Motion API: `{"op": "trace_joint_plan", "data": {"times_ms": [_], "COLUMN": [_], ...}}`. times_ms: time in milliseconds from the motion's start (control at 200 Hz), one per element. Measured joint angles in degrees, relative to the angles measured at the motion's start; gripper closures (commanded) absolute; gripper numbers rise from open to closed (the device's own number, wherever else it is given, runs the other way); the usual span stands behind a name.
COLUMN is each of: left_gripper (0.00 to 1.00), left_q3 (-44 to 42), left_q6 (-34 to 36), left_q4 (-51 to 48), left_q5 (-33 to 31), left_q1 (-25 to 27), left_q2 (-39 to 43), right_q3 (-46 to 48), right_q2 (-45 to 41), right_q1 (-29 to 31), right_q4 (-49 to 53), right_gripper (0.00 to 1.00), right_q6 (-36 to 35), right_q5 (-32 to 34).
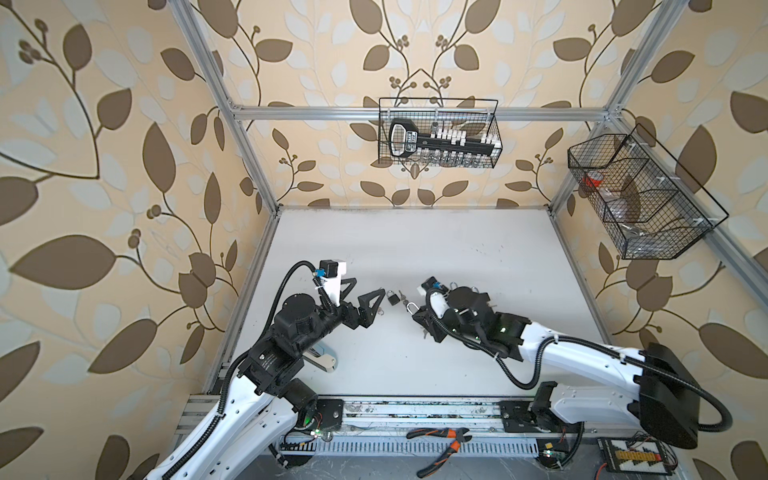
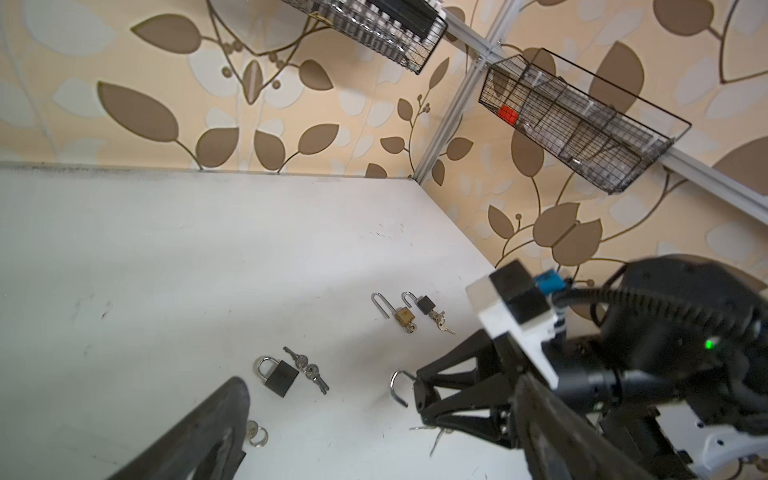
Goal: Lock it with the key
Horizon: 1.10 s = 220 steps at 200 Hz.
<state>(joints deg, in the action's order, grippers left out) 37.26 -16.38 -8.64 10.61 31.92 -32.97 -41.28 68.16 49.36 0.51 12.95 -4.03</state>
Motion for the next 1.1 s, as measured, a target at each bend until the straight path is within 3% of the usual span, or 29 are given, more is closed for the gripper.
{"op": "trace_joint_plan", "data": {"times_ms": [275, 425, 600, 890, 1100], "left_gripper": [0.03, 0.01, 0.07, 0.12, 0.21], "left_q3": [8.35, 12.52, 25.66, 29.14, 29.09], "left_q6": [15.52, 23.28, 29.27, 23.61, 20.04], "left_q4": [4.39, 6.54, 2.86, -3.19, -5.86], "left_q5": [11.74, 17.11, 22.03, 22.03, 22.34], "left_q1": [0.00, 0.00, 0.00, 0.00, 0.00], "left_q2": [-8.76, -11.65, -20.44, -25.03, -25.00], "right_q3": [-4.33, -6.71, -8.76, -8.76, -6.99], "right_q2": [-7.41, -8.79, -11.65, -16.72, -16.33], "right_q1": [-13.62, -17.35, -18.38, -18.38, -18.36], "right_q4": [0.15, 0.61, 4.04, 2.27, -2.38], "right_gripper": [1.00, 1.00, 1.00, 1.00, 1.00], "right_q6": [1.88, 2.03, -3.96, -18.53, -29.97], "right_q5": [-18.49, -23.63, -27.23, -26.93, -24.83]}}
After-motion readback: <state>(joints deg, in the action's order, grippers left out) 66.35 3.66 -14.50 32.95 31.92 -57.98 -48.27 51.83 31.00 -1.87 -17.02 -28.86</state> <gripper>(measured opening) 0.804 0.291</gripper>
